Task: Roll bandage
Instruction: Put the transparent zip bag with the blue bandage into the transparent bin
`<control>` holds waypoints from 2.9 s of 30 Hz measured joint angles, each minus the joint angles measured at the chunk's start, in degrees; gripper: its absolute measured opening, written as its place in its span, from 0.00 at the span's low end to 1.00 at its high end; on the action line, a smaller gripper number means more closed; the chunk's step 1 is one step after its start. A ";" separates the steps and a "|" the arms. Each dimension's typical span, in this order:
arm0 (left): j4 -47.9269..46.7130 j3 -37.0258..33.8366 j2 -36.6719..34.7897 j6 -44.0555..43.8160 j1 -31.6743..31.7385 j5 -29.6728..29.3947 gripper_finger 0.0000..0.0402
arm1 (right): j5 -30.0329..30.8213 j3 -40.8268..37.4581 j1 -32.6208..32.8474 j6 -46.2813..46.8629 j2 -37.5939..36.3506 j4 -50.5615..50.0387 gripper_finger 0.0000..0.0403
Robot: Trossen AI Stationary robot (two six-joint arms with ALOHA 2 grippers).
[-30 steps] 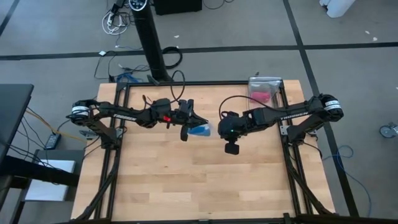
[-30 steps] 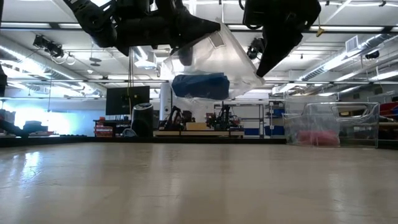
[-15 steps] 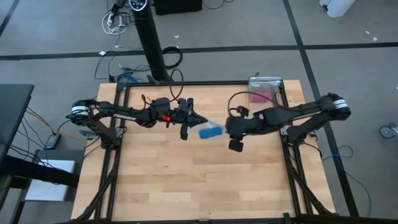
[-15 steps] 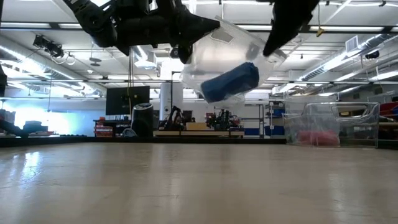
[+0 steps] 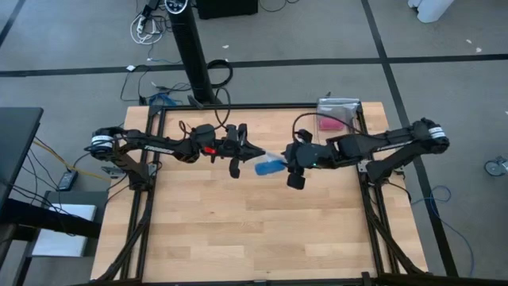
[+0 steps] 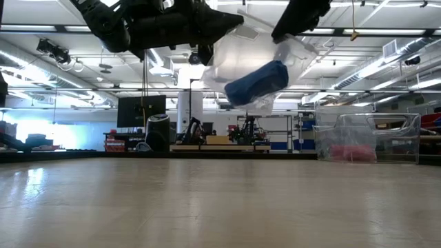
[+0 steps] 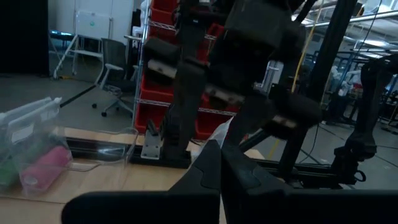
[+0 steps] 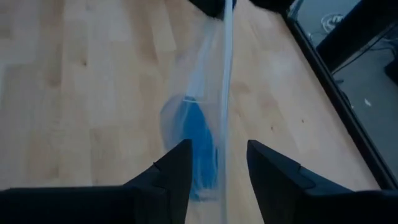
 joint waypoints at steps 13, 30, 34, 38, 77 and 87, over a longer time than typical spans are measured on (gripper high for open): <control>0.27 0.00 0.04 -0.79 1.18 0.53 0.05 | 0.63 -0.02 -0.35 -6.09 -1.02 1.83 0.01; -10.02 -1.02 0.07 2.84 9.21 5.75 0.29 | 8.21 8.22 -8.02 -19.09 -9.77 -20.10 0.00; -1.39 -4.46 0.07 2.39 10.03 6.11 0.29 | 7.82 8.20 -12.79 -24.02 -11.81 -24.04 0.00; 5.17 -7.45 0.07 0.21 11.43 6.07 0.29 | 8.15 8.20 -18.04 -28.11 -13.90 -25.54 0.00; 18.65 -15.61 0.07 -4.65 12.00 6.58 0.29 | -7.86 -25.09 -56.91 -59.94 -18.00 -1.58 0.00; 18.56 -15.61 0.07 -4.77 12.00 6.56 0.29 | -6.88 -25.69 -57.58 -53.65 -18.00 -0.78 0.11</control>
